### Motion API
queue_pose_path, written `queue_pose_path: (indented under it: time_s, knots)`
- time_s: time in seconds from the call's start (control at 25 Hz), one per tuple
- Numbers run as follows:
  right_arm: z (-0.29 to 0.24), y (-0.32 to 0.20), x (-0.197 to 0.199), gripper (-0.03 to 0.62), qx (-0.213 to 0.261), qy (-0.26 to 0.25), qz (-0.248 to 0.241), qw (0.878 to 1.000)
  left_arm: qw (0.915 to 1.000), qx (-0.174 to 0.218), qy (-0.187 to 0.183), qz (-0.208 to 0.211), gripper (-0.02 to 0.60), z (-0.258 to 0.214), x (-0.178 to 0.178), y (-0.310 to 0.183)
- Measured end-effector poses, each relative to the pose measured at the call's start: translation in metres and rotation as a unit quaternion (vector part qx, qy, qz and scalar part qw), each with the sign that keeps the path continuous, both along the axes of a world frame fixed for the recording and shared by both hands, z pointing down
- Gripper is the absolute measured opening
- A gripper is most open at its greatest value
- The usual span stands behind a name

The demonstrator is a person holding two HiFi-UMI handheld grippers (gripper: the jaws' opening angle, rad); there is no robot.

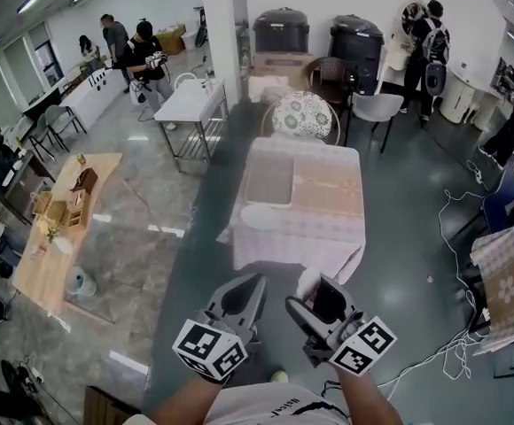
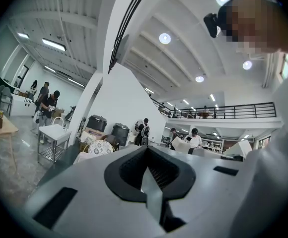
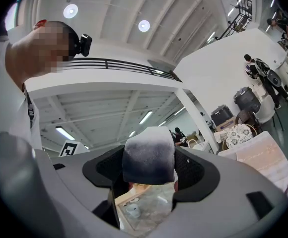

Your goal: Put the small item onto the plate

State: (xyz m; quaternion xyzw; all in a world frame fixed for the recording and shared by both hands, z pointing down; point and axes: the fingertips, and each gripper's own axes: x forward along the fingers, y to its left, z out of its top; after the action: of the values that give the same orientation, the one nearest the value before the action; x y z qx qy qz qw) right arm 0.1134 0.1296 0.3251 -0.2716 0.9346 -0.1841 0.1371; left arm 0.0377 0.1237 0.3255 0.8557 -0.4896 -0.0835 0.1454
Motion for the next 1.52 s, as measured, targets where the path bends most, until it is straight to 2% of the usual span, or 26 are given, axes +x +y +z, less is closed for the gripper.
queue_pose_path:
  time_s: [0.68,1.0,1.24,1.52]
  knots:
    - [0.039,-0.163,-0.083,0.291,-0.022,0.044,0.027,0.998,0.999,-0.008,-0.003,0.044,0.006,0.036,-0.073,-0.169]
    - [0.077,-0.219,-0.103,0.291,-0.025,0.09,0.035,0.995,0.9986,0.006,-0.015,0.05,0.006,0.063,-0.092,-0.225]
    - [0.123,-0.263,-0.107,0.291,-0.034,0.118,0.027,0.992,0.9983,0.01,-0.032,0.047,0.006,0.1,-0.088,-0.271]
    - [0.196,-0.315,-0.116,0.291,-0.031,0.189,0.002,0.981,0.9992,-0.006,-0.034,0.022,0.006,0.159,-0.094,-0.326]
